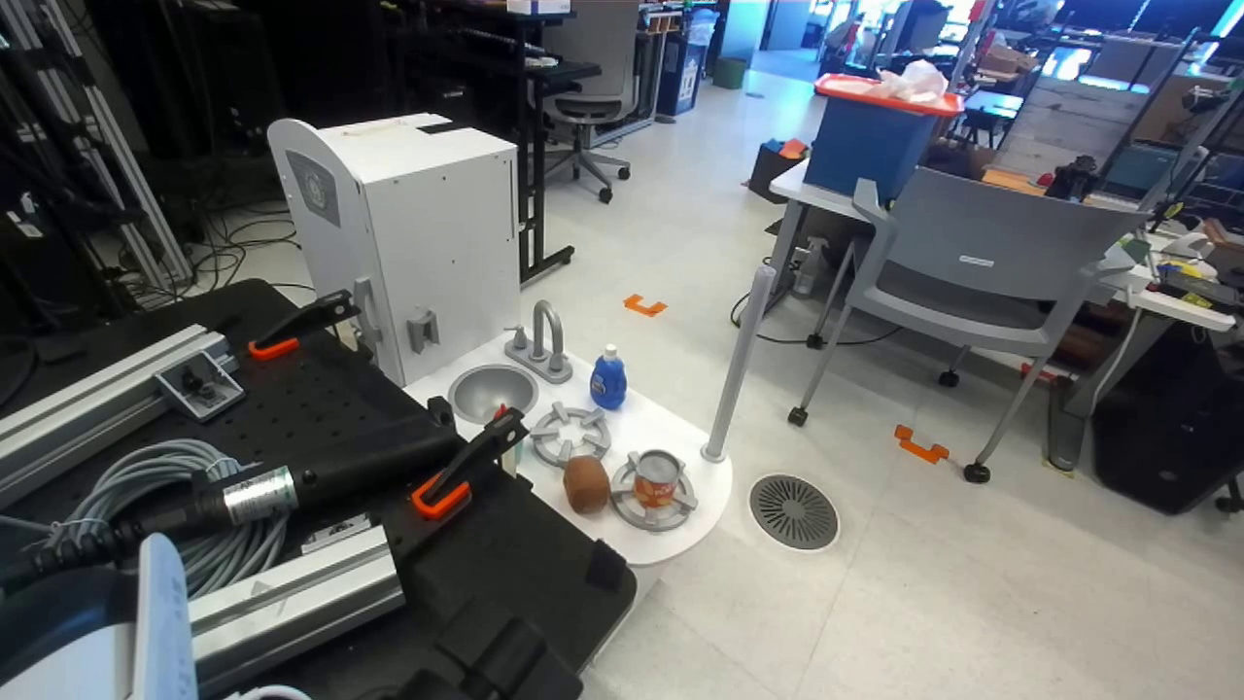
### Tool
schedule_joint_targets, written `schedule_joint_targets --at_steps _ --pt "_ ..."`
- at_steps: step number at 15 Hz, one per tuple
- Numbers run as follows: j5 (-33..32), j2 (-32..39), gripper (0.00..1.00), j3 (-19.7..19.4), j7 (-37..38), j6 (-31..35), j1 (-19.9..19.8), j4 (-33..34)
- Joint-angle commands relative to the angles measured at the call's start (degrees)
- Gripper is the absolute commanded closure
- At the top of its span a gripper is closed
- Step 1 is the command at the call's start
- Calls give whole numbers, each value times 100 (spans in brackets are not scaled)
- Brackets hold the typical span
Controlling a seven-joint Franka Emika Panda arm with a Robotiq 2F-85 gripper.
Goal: Remove the orange object from the cup and put it on the stove
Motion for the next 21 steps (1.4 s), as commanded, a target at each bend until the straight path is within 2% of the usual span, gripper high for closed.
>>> schedule_joint_targets --at_steps 1,3,7,8,11,12,15,16,18,21 --pt "153 995 0 341 1002 1119 129 -227" --pt "18 1609 0 506 1559 1947 123 -435" --pt "-182 3114 0 587 2390 3375 124 -537" --pt "-95 3522 0 517 2395 3734 168 -503" --pt "-550 4770 0 336 2890 4849 327 -240" --pt "-580 5170 0 274 2719 5176 433 -94" --pt "-587 6387 0 -125 3038 5516 972 657" --pt "-252 6784 0 -107 2894 5490 1040 929" --pt "-277 7583 0 -362 3020 5708 1454 1482" --pt "-115 8543 0 -520 2959 6080 1918 2138"
